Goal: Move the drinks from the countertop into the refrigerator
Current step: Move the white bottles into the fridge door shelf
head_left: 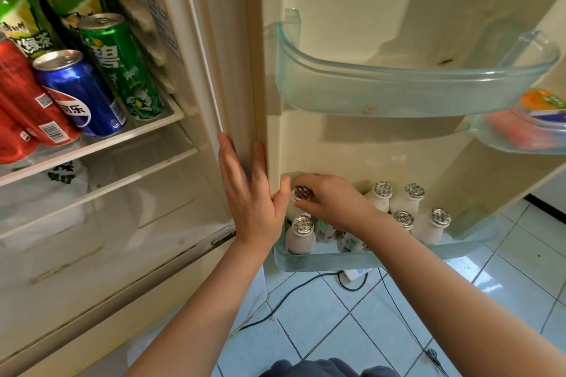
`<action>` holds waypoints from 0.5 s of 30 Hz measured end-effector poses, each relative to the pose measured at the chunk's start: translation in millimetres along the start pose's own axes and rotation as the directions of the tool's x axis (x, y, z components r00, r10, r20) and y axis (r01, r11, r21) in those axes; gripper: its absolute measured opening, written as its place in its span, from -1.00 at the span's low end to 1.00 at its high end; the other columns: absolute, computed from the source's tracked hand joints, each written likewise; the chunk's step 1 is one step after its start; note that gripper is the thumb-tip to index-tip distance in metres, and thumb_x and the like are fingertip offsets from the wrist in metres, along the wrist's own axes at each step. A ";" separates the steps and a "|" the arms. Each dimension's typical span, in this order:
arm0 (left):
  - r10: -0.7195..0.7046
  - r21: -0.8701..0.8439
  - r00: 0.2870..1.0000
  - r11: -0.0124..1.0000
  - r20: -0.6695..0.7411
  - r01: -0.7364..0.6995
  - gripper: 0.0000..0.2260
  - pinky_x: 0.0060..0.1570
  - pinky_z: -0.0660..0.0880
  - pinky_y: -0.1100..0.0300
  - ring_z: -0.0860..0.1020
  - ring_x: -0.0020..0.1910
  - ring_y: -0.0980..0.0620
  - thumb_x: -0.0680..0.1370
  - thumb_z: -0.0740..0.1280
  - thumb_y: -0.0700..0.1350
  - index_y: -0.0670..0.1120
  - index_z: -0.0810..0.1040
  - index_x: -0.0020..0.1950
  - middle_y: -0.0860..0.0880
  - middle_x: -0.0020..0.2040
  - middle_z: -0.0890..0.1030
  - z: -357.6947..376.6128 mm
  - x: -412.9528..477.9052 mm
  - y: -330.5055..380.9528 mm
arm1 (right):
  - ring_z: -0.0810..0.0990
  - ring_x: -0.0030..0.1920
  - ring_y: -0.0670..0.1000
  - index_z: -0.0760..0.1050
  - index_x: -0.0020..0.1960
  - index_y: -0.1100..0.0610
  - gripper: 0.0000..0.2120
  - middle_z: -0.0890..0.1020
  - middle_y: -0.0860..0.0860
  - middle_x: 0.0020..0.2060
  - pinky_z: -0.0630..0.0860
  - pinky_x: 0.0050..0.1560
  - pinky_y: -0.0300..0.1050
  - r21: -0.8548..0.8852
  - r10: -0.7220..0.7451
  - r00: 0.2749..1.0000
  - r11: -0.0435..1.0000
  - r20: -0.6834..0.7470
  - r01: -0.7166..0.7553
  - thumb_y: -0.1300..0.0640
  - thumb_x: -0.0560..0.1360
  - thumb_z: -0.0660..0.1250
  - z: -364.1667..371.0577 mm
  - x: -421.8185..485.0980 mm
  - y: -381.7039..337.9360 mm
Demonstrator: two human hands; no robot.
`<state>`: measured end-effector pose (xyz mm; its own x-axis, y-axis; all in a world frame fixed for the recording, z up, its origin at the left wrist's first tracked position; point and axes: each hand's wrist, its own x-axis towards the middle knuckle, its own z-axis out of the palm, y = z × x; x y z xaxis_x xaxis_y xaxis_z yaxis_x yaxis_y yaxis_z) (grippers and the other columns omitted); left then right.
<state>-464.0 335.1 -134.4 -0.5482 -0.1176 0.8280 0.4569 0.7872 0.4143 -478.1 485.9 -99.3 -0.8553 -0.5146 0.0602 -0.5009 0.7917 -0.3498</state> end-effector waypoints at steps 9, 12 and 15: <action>-0.011 -0.003 1.000 1.000 0.000 0.011 -0.54 0.44 0.11 -0.08 0.02 0.49 -0.20 0.59 0.18 0.02 -0.16 0.22 0.42 -0.37 0.44 -0.01 -0.5 0.7 0.6 | 0.59 -0.05 0.00 0.49 0.20 0.04 -0.66 0.63 -0.01 -0.02 0.49 0.00 -0.12 0.149 0.085 0.996 0.985 -0.004 -0.083 -0.01 0.46 0.38 0.5 -1.9 4.9; -0.008 -0.006 1.000 1.000 0.008 0.008 -0.54 0.45 0.09 -0.07 0.01 0.49 -0.19 0.59 0.16 0.03 -0.15 0.20 0.42 -0.36 0.44 -0.01 -0.6 1.0 0.6 | 0.58 0.00 -0.04 0.48 0.20 0.07 -0.62 0.63 -0.03 0.02 0.51 0.09 -0.07 0.199 0.115 0.993 0.974 -0.036 -0.106 -0.02 0.43 0.40 -2.0 -8.8 9.4; -0.006 -0.014 1.000 1.000 0.011 0.006 -0.54 0.45 0.09 -0.08 0.01 0.49 -0.20 0.59 0.15 0.04 -0.15 0.20 0.42 -0.36 0.44 -0.02 -0.9 0.9 0.6 | 0.57 0.09 -0.02 0.48 0.22 0.08 -0.61 0.61 -0.02 0.09 0.50 0.11 -0.07 0.150 0.140 0.987 0.980 -0.073 -0.128 -0.02 0.45 0.37 -7.7 -19.4 18.8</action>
<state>-463.6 335.0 -133.0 -0.5582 -0.1156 0.8216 0.4635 0.7779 0.4243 -472.0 513.3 -99.9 -0.9245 -0.3730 0.0783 -0.3614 0.7925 -0.4912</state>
